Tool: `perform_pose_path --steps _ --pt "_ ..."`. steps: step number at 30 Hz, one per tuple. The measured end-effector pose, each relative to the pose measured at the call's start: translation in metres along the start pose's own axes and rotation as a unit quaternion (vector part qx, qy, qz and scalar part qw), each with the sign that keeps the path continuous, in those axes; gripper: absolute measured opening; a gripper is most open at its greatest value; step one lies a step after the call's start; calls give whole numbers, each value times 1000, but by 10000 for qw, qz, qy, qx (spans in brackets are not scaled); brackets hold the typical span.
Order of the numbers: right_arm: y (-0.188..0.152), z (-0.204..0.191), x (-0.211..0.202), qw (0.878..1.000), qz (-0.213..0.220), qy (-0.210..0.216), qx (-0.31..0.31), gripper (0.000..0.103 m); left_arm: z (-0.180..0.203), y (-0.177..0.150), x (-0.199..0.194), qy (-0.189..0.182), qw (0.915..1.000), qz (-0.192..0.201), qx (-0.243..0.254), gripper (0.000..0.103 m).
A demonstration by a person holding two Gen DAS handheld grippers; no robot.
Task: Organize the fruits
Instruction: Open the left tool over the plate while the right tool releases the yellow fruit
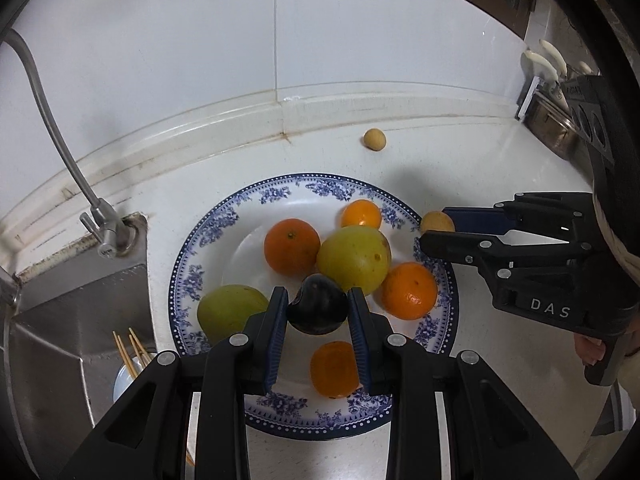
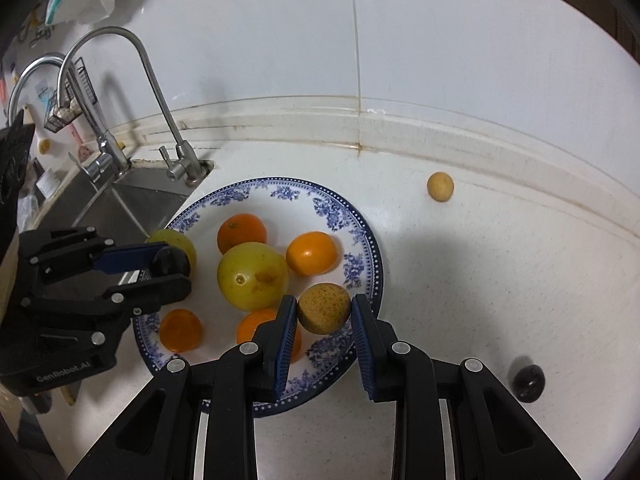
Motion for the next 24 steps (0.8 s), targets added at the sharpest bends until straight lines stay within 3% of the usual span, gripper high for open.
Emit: perform_pose_path --steps 4,7,9,11,24 --pt "0 -2 3 9999 -45 100 28 29 3 0 2 -57 10000 -43 31 32" --pt "0 -3 1 9999 -29 141 35 30 1 0 0 5 10000 -38 6 41" --pt "0 -1 -1 9999 2 110 51 39 2 1 -3 40 10000 -9 4 42" --pt "0 -1 -6 10000 59 49 -2 39 1 2 -9 184 9998 37 -44 44" --pt "-3 15 -71 9976 673 -35 168 39 39 25 -64 604 9948 802 -163 61"
Point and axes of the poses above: each gripper's, at about its wrist camera, not at the fingertips, and x roughly the way its jaws point, z to its right, y to its top, the point moved 9 cm from there along x, roughly the way its jaws point, and after that the axes turned 2 degrees about x, right-handed, at the moved point
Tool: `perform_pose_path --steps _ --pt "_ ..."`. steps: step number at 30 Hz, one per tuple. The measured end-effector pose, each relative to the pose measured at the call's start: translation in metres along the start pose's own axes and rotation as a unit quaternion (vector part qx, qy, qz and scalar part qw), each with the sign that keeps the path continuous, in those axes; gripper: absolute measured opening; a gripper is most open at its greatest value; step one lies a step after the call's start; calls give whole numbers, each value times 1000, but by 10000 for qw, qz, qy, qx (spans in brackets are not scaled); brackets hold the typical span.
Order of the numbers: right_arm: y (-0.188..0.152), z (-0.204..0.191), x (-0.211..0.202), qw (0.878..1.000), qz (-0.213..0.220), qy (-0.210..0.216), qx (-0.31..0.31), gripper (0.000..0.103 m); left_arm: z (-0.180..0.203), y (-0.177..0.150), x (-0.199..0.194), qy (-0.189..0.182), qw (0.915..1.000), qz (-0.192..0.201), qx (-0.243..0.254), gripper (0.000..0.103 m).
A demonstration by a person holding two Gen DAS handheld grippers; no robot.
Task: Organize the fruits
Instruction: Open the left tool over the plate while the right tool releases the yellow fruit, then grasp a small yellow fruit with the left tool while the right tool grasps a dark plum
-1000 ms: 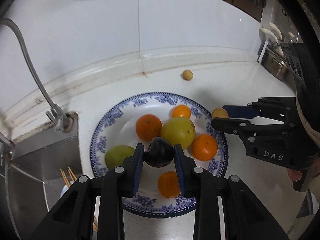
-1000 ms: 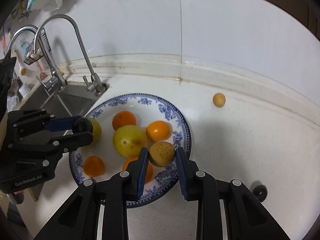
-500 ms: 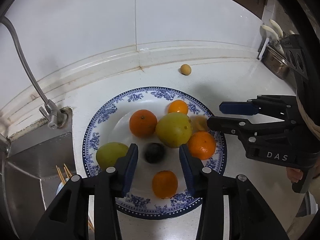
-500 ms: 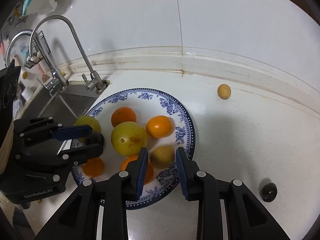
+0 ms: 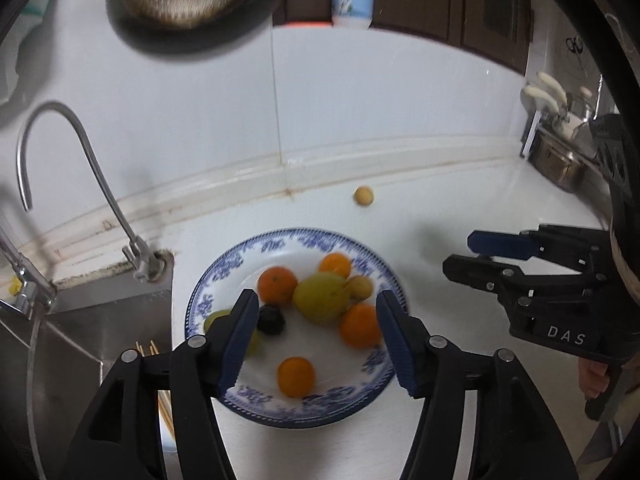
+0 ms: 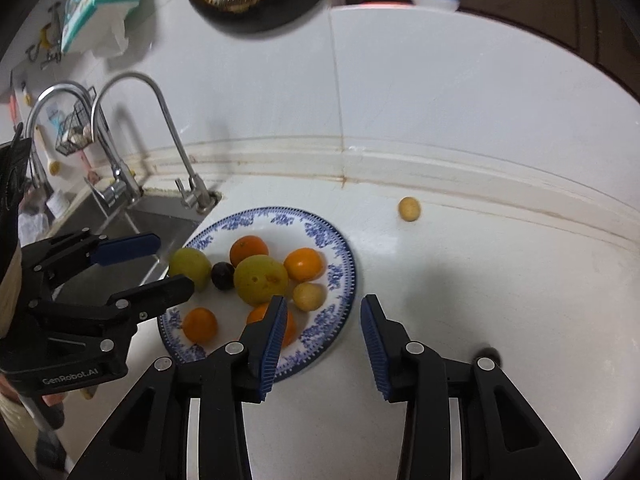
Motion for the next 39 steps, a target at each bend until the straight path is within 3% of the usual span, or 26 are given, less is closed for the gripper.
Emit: perform_pose_path --steps 3,14,19,27,30,35,39 --pt "0 10 -15 9999 127 7 110 46 11 7 -8 52 9998 163 -65 64" --pt "-10 64 -42 9983 276 -358 366 46 60 12 3 -121 9997 191 -125 67" --pt "-19 89 -40 9971 169 -578 471 46 73 19 20 -181 9996 102 167 67" --pt "-37 109 -22 9879 -248 -865 1265 46 70 43 57 -302 9962 -129 805 67" --pt "-45 115 -17 9784 -313 -1061 1746 46 68 55 73 -486 9934 -210 1020 67" --pt "-58 123 -7 9465 -358 -1561 2801 46 55 72 108 -710 9895 -609 1099 67" --pt "-60 123 2 9342 -460 -1813 3039 46 58 80 132 -779 9839 -753 1419 67"
Point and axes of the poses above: each gripper's, at about its wrist camera, not at the fingertips, and x roughly the way its jaws point, z to its right, y to its top, the point moved 9 cm from there along x, roughly the way its jaws point, and after that the axes turned 2 degrees about x, right-handed, at the moved point
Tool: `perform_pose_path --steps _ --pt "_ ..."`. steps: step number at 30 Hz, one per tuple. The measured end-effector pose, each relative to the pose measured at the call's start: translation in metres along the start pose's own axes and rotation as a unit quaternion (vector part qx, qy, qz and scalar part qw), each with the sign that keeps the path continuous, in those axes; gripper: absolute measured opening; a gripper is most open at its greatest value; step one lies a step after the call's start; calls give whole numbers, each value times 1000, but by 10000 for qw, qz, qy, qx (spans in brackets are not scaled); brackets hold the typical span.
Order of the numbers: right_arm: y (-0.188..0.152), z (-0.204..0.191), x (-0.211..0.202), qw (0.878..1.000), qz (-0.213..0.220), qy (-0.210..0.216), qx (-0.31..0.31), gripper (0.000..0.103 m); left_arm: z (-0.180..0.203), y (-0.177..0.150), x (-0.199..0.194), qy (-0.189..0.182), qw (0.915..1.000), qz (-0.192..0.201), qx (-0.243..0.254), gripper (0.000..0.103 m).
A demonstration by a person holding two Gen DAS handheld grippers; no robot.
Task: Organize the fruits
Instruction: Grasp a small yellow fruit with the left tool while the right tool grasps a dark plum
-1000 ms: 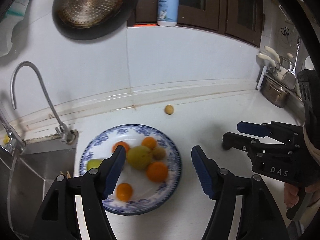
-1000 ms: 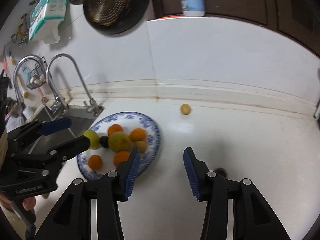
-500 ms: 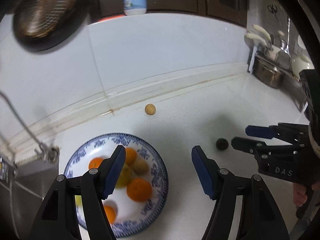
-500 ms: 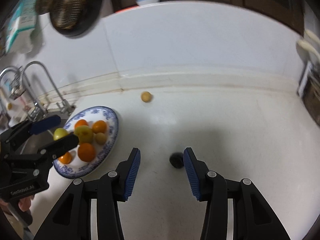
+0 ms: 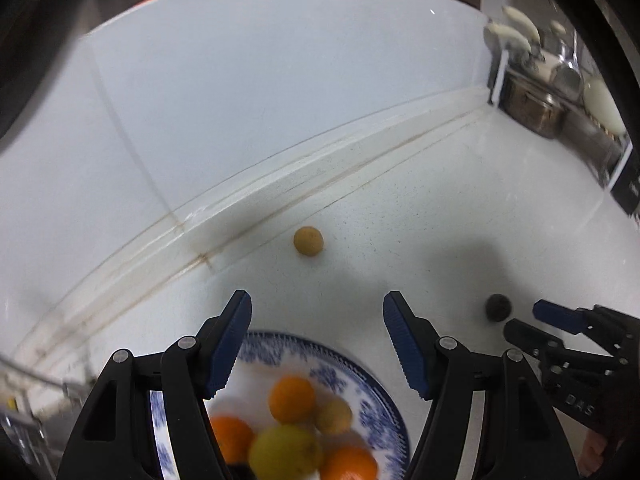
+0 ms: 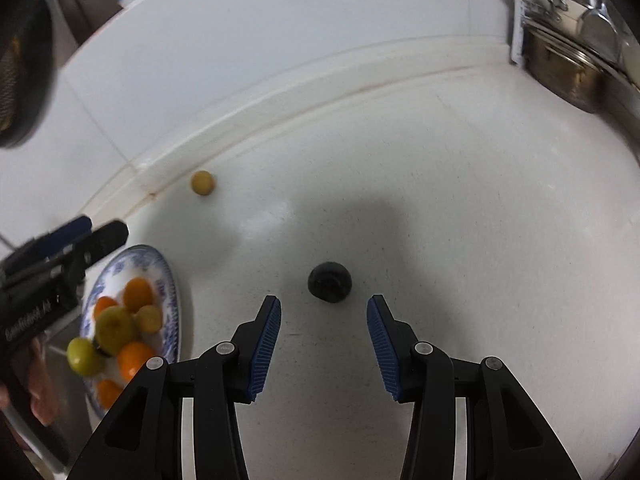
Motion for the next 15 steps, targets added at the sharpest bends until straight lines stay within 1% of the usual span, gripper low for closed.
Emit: perform_pose_path --steps 3,5,9,15 --pt "1 -1 4 9996 41 -124 234 46 0 6 21 -116 9997 -214 95 67" --pt "0 2 9 9985 -63 -200 510 46 -2 9 36 -156 9991 -387 98 67" --pt "-1 6 19 9948 -187 -485 877 46 -7 17 57 -88 9988 -475 61 67" --pt "-2 6 29 9901 -326 -659 1195 46 -7 23 84 61 9979 -652 -30 67"
Point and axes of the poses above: each gripper's, at about its wrist camera, not at the fingertips, and x roughly the way its jaws point, z to its right, y to its top, the point moved 9 cm from there along x, roughly the way its jaws point, and after that the axes turned 2 degrees about x, right-handed, at the moved point
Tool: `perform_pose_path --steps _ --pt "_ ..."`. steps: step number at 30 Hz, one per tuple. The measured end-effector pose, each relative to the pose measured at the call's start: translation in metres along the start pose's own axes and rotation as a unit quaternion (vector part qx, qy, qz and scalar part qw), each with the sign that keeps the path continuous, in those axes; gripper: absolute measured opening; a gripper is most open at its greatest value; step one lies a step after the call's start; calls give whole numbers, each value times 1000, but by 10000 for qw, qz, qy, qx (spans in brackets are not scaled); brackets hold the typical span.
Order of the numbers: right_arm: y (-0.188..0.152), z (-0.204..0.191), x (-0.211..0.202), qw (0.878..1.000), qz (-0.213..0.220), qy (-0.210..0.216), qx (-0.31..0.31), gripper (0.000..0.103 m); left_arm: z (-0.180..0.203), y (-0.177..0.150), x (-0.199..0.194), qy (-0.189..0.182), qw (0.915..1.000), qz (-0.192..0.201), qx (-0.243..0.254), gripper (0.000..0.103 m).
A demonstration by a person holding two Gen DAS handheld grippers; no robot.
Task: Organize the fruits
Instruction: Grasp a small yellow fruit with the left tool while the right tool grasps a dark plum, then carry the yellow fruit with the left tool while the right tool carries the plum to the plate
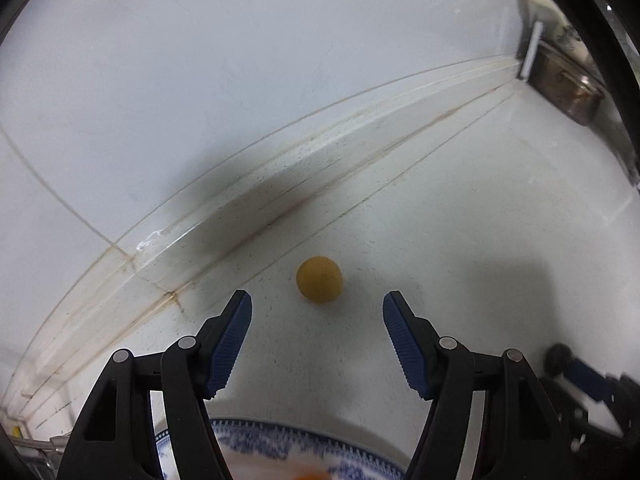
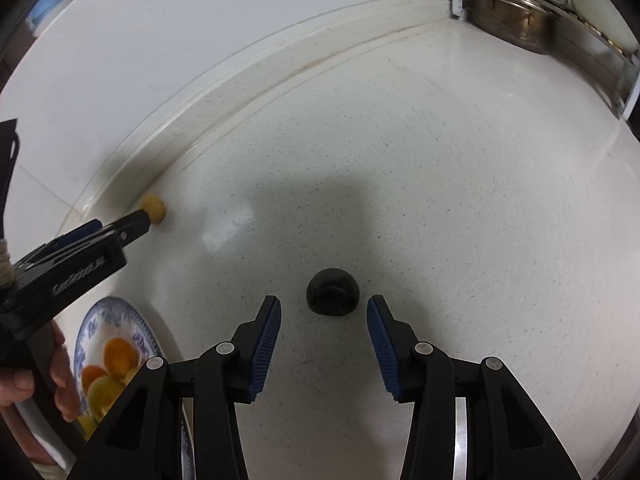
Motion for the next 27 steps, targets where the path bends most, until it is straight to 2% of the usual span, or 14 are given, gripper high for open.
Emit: perform_pose_path --steps 2,5,10,12,17,22,27 --pt "-2 -1 4 9999 -80 -72 47 46 -1 4 7 22 10000 -55 -54 67" --pt "-3 -3 6 9998 -66 -172 40 46 1 6 13 33 9999 -85 -56 61" --pt "-4 -3 5 9994 -31 -329 -27 42 9 8 18 39 9997 -214 65 40" --pt "0 -2 8 9992 -13 -403 -31 32 10 7 19 40 9997 -247 54 30" --pt "2 0 5 9993 90 -344 -95 28 5 9 14 -33 9998 -218 -30 29" --pt "0 3 1 9996 164 -168 -166 28 11 5 -8 -223 9995 -98 -224 29" --pt "6 14 -14 9981 454 -81 -397 28 17 -6 -35 -280 9994 70 -212 29"
Point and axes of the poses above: each gripper's, at about its wrist camera, not at the fingertips, and x roughly the way its jaws point, z to its right, y to its top, the point moved 9 cm from there along x, roughly the way its jaws point, and after that the axes turned 2 degrees about x, right-handed, at the moved point
